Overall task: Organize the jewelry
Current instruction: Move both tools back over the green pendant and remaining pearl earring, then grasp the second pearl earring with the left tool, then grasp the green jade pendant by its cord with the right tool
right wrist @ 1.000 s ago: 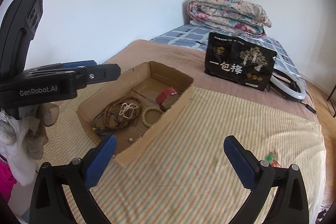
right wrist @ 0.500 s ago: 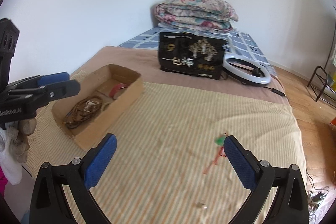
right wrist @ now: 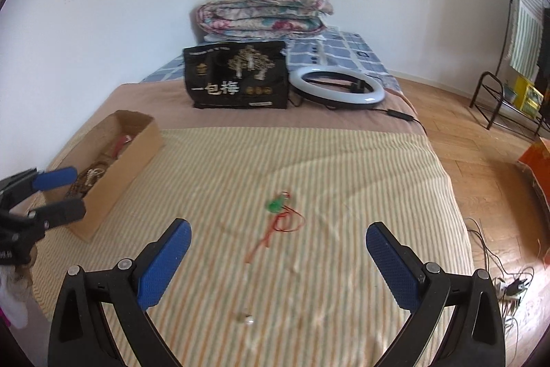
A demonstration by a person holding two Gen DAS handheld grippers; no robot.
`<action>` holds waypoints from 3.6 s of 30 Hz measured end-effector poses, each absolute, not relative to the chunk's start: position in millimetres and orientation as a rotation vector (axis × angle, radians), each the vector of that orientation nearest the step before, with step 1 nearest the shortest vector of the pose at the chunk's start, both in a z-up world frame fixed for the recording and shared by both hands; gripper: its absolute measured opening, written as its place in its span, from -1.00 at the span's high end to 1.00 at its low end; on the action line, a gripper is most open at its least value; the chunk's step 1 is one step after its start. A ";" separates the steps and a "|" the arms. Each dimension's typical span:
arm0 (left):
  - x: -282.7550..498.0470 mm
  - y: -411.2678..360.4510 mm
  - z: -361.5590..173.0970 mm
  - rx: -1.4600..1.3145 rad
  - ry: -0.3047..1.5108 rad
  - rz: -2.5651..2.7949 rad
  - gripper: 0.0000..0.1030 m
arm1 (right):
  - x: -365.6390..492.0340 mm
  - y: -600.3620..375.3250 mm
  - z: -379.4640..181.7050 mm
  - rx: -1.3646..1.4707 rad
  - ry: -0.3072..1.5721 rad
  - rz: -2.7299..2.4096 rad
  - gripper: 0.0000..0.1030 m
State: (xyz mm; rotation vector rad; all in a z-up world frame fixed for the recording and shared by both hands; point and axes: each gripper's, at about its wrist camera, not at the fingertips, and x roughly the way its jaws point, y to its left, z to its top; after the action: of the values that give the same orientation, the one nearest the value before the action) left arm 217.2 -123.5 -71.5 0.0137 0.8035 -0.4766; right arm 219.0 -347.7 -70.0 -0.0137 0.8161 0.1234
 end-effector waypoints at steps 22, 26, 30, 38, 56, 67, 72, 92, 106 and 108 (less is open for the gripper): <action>193.4 -233.6 -142.3 0.156 0.945 -0.709 -0.23 | 228.1 -423.6 -104.4 0.080 0.837 0.036 -0.99; 193.9 -247.0 -155.7 0.169 0.965 -0.724 0.15 | 230.4 -429.5 -112.0 0.094 0.842 0.034 -0.99; 193.3 -254.6 -163.9 0.182 0.969 -0.727 0.36 | 234.2 -432.9 -117.9 0.108 0.847 0.036 -0.99; 197.6 -264.7 -172.9 0.199 0.964 -0.724 0.51 | 245.2 -431.3 -127.0 0.118 0.857 0.054 -0.99; 209.6 -249.1 -185.3 0.248 0.943 -0.635 0.81 | 289.1 -387.9 -160.7 0.081 0.904 0.174 -0.62; 222.8 -220.2 -185.1 0.198 0.941 -0.603 0.81 | 324.0 -347.2 -186.2 0.000 0.962 0.235 0.04; 225.8 -212.3 -186.3 0.181 0.944 -0.599 0.81 | 334.2 -335.8 -191.2 -0.037 0.974 0.223 0.05; 228.7 -172.3 -164.3 0.080 0.935 -0.537 0.82 | 318.3 -332.0 -172.0 -0.038 0.972 0.252 0.73; 210.6 -137.5 -119.5 0.028 0.858 -0.503 0.82 | 274.3 -329.5 -97.0 -0.012 0.851 0.271 0.73; 206.7 -132.5 -113.1 0.022 0.848 -0.499 0.82 | 269.0 -326.6 -88.7 -0.014 0.838 0.274 0.73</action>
State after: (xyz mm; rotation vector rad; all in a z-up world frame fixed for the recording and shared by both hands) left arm 206.7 -132.5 -113.1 0.0216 0.8477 -0.4986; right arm 269.0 -326.6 -88.7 -0.0141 0.8383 0.2744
